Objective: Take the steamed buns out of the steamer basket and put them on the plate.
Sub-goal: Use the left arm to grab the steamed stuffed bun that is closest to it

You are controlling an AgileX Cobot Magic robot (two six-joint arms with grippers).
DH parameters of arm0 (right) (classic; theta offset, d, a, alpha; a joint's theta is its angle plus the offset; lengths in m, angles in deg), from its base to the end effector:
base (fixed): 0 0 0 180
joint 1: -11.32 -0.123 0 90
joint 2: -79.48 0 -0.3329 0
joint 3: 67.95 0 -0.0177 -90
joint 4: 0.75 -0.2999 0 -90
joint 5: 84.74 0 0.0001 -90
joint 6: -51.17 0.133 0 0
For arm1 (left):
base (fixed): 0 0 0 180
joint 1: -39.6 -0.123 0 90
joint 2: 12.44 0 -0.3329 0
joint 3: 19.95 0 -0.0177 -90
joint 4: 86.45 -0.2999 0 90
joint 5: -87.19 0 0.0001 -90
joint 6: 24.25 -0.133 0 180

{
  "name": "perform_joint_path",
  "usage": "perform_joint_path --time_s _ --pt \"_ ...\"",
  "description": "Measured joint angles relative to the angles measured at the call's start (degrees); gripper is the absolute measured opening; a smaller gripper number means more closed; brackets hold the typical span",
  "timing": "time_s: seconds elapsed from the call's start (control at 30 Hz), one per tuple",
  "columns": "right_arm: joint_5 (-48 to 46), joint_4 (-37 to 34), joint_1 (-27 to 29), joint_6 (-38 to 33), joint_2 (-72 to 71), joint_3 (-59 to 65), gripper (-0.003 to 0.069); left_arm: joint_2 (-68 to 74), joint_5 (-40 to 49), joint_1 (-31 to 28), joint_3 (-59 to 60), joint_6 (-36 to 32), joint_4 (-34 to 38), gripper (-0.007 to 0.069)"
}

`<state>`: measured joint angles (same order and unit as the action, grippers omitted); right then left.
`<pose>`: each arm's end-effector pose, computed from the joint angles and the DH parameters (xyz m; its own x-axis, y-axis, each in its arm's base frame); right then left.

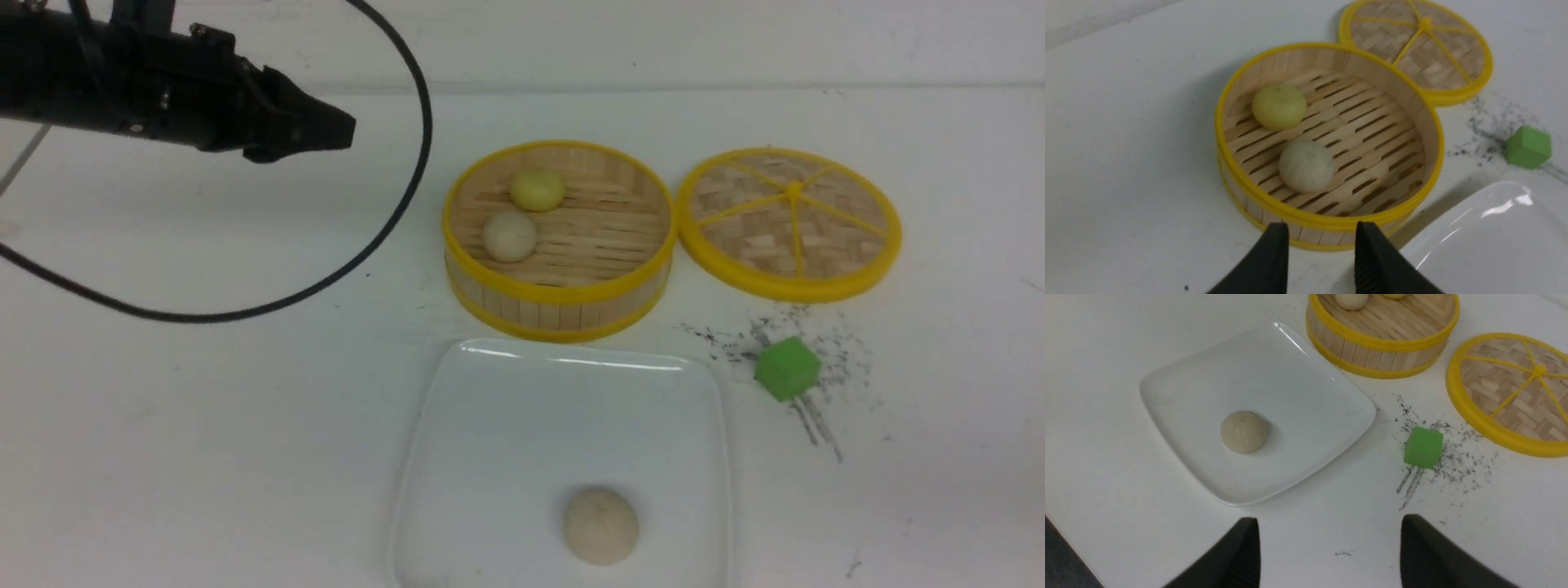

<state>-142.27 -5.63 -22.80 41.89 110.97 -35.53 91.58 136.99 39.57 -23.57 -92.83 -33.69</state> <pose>0.0699 0.0589 0.3756 -0.3570 -0.3815 -0.8526 -0.6560 0.7522 -0.0619 0.4521 -0.0807 0.3333 -0.4341 0.3755 -0.8189 0.7121 0.6997 -0.0567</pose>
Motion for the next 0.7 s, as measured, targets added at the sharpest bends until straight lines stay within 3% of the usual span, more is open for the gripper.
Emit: perform_joint_path --time_s 0.13,0.33,0.7 --pt "-1.11 0.05 0.0 0.0 0.0 0.0 0.0459 4.39 -1.21 5.33 -5.05 0.61 -6.54 0.0287" --pt "-2.4 0.05 0.0 0.0 0.0 0.0 0.0459 9.74 -8.48 10.87 -7.24 0.78 -8.03 0.0289" --pt "-3.64 0.05 0.0 0.0 0.0 0.0 0.0459 20.37 -11.6 11.2 -14.38 2.18 -10.17 0.029"
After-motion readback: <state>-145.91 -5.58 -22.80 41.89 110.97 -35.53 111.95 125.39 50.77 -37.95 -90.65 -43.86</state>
